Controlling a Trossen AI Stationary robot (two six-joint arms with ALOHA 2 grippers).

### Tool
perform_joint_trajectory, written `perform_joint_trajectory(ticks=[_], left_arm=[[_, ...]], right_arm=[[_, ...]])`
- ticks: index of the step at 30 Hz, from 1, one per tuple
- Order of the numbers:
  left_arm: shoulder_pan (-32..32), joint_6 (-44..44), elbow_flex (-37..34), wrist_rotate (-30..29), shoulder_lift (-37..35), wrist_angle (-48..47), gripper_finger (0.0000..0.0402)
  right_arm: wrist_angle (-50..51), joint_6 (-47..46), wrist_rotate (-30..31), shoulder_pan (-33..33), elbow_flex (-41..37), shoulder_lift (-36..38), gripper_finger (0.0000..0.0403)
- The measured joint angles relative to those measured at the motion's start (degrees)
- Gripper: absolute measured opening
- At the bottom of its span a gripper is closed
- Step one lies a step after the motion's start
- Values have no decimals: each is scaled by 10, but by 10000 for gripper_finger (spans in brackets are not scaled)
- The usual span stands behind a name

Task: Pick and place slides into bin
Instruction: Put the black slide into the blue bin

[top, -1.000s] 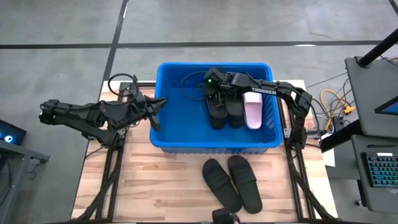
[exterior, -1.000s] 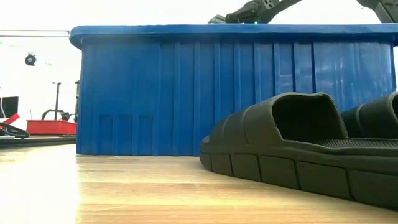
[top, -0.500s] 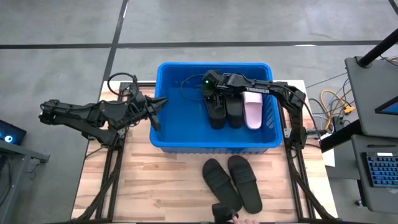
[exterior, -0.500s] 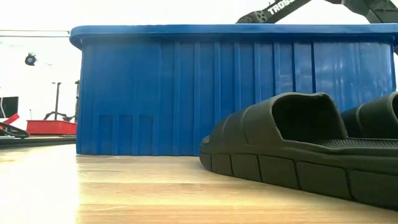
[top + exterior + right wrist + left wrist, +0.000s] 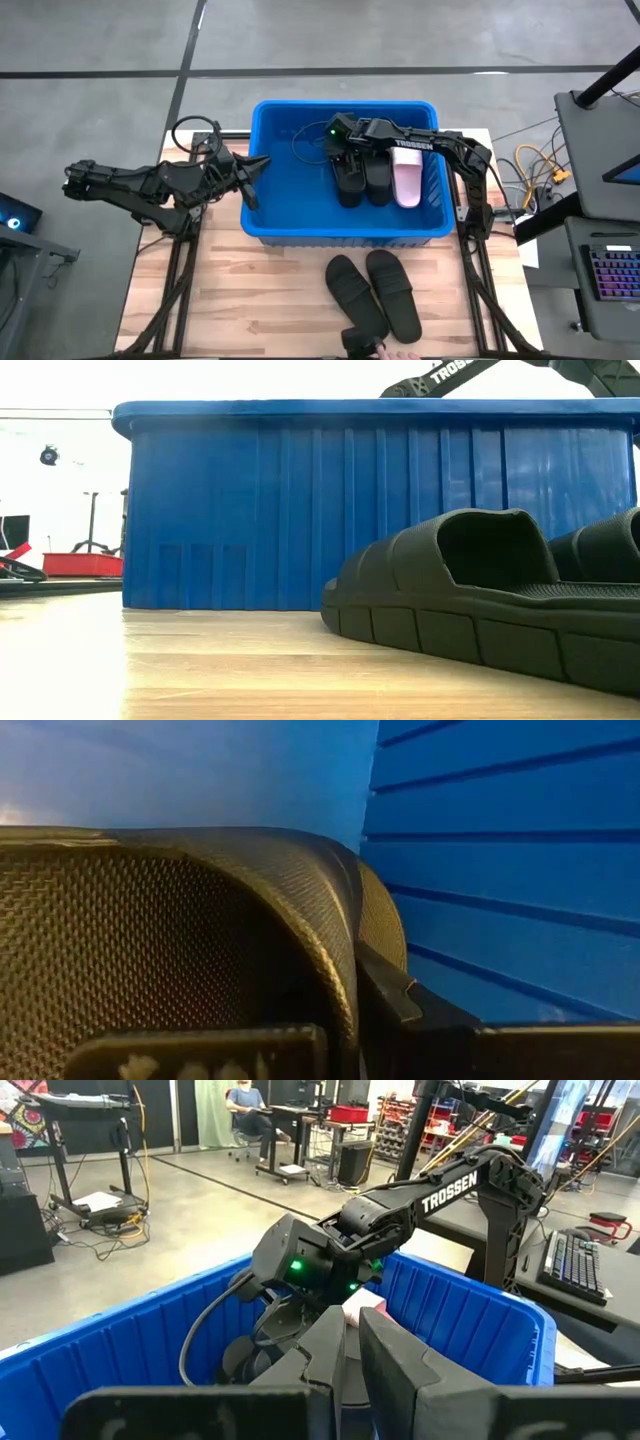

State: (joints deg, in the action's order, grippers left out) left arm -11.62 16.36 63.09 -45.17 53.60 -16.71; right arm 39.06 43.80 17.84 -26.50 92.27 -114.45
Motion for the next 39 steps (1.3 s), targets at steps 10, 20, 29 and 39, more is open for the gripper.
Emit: perform_joint_trajectory(ticks=[10,20,29,39], left_arm=[[0,23,0,-1,0,0,20],[0,29,0,-1,0,1,20],[0,28,0,0,0,24,20],[0,28,0,-1,0,28,20]], right_arm=[[14,-2,2,0,-2,0,74],[60,-33,-1,-1,8,5,176],[181,-99,-44,-1,83,6,237],[239,-83,-45,-1,113,7,265]])
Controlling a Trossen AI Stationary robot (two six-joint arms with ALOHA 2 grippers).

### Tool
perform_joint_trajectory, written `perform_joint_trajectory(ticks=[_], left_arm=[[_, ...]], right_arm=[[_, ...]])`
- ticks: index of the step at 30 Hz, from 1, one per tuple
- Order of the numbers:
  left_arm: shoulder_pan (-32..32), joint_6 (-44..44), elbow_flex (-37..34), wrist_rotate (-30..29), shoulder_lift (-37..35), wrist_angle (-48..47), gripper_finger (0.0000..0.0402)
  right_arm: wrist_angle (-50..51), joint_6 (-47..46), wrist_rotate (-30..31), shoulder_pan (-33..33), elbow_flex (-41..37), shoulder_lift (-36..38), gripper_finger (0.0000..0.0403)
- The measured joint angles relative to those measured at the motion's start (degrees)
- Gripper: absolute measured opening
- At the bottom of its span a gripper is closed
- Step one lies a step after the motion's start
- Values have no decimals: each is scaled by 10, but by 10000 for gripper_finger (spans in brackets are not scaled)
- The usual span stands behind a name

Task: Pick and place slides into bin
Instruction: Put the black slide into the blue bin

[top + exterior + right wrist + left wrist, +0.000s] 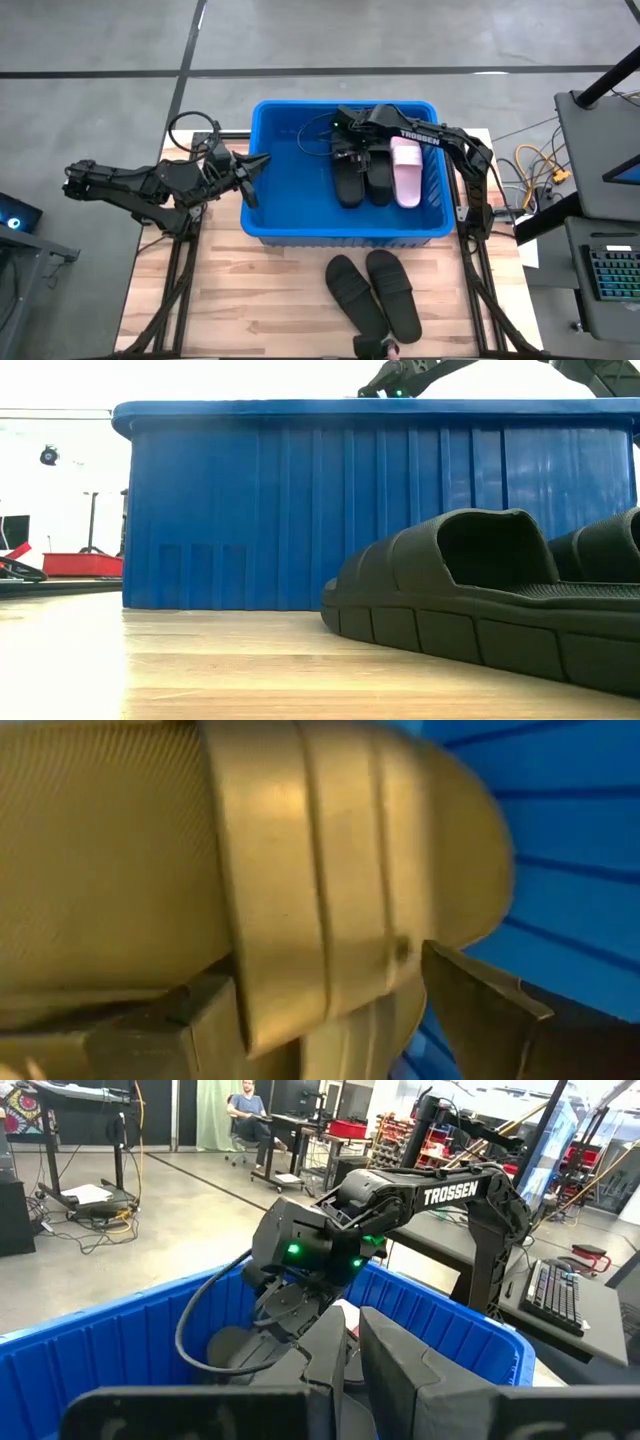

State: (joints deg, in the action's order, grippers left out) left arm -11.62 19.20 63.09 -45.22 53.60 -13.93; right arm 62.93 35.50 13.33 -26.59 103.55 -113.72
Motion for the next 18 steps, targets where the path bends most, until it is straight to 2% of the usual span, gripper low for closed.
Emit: perform_joint_trajectory(ticks=[4,18], left_arm=[[0,0,0,0,0,4,20],[0,0,0,0,0,2,20]], right_arm=[[34,17,2,0,-1,0,262],[65,-25,8,0,11,8,260]])
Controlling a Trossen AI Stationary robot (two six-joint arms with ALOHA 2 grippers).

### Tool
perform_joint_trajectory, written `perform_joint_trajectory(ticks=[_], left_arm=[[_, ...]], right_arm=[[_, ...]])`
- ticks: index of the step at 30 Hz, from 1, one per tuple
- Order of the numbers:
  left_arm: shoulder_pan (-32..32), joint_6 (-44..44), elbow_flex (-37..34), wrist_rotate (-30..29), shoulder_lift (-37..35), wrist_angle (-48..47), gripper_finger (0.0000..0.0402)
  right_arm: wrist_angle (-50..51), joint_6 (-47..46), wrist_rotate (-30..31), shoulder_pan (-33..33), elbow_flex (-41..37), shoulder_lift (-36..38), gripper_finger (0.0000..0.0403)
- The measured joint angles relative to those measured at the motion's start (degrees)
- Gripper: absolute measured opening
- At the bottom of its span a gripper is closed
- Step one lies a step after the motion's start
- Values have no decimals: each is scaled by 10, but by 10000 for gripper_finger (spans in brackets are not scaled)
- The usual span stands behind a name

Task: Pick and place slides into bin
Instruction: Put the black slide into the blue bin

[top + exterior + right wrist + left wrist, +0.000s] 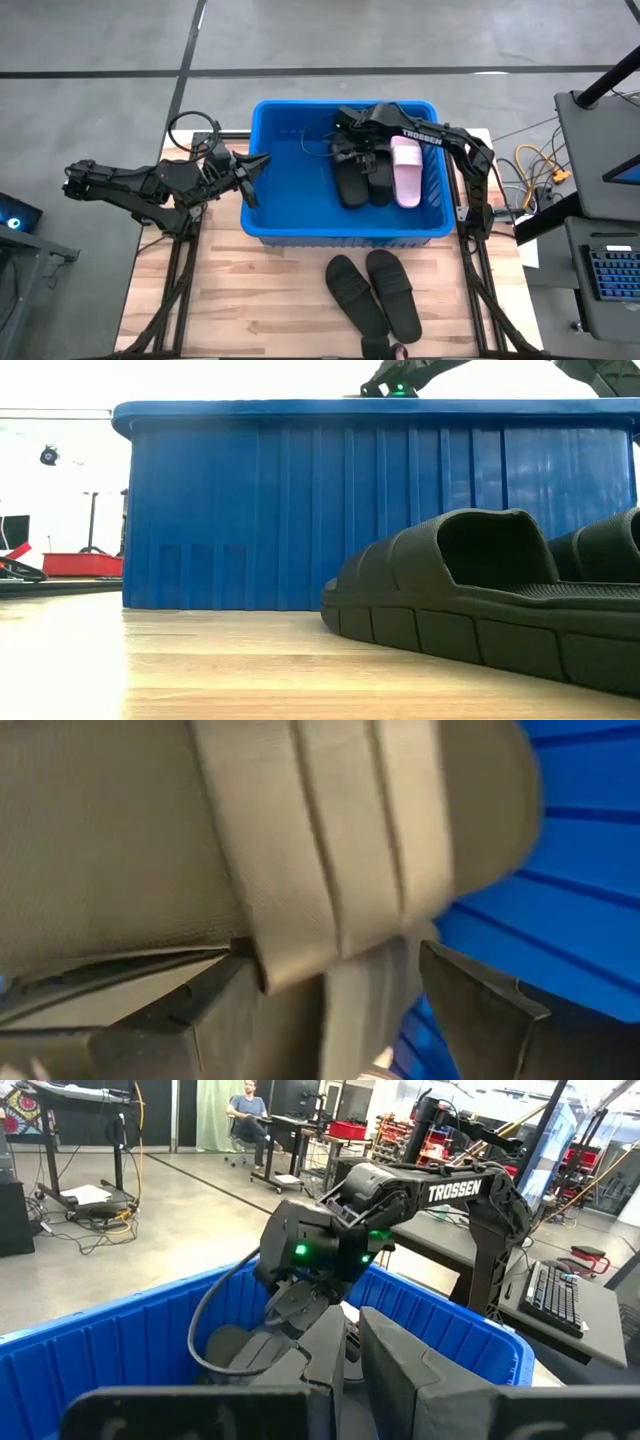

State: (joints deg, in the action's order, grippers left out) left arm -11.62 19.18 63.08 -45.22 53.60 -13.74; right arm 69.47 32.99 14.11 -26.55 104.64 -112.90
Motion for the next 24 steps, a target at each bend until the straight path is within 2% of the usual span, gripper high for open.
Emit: perform_joint_trajectory(ticks=[5,14,24], left_arm=[[0,0,0,3,0,0,20],[0,0,0,43,0,0,20],[0,0,-1,45,0,0,20]], right_arm=[[-2,0,10,0,20,0,257],[2,-35,10,0,33,0,252],[95,-82,10,0,32,0,267]])
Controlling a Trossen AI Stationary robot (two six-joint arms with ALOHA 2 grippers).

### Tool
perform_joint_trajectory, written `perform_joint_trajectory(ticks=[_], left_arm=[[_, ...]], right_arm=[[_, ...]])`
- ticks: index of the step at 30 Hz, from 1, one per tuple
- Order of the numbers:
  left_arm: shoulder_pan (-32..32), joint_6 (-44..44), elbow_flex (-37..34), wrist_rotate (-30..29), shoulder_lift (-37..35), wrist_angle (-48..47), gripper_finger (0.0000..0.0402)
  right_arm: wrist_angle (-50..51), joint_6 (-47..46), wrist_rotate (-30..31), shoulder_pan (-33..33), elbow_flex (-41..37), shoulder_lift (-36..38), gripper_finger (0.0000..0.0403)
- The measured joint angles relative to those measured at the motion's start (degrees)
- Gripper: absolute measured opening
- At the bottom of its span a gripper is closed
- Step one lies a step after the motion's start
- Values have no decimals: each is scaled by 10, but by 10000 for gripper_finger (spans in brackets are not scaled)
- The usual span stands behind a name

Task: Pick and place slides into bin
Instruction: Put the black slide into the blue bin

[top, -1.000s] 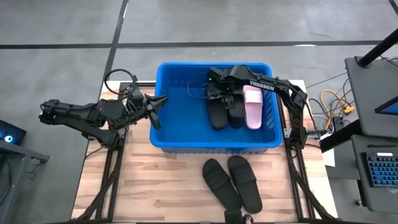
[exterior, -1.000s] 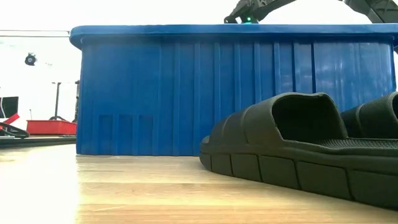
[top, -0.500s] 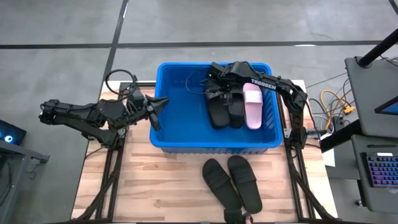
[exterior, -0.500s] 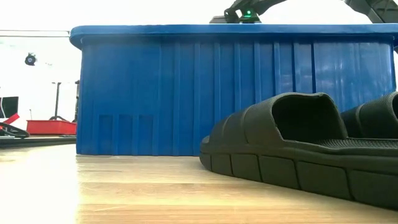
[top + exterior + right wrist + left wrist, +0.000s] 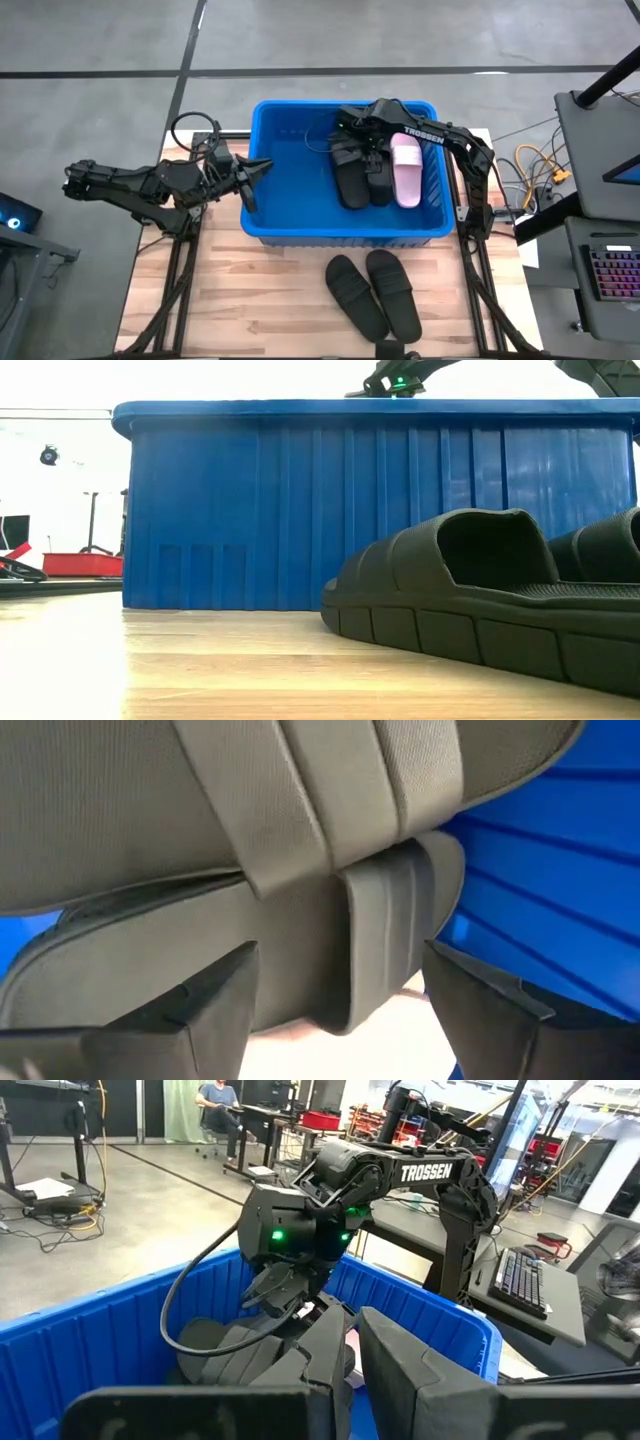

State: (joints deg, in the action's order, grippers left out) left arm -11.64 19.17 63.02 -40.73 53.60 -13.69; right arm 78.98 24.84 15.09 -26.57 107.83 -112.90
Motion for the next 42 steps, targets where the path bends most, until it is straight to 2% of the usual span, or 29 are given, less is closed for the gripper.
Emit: perform_joint_trajectory(ticks=[9,14,21,23,31,35,42], left_arm=[[0,-4,0,0,0,0,20],[0,-1,0,1,-4,-1,20],[0,-1,0,1,-9,-1,20],[0,-1,0,0,-8,-1,20],[0,-7,2,2,-16,22,20],[0,-42,3,28,-33,44,20],[0,-76,2,82,-34,42,20]], right_arm=[[-7,-34,0,0,11,0,263],[-47,-81,-14,0,18,37,246],[-104,-152,-150,11,16,154,230],[-146,-169,-170,23,14,195,229],[-324,-209,-165,157,4,342,228],[-328,-272,-136,227,4,386,228],[-275,-368,-140,330,3,412,228]])
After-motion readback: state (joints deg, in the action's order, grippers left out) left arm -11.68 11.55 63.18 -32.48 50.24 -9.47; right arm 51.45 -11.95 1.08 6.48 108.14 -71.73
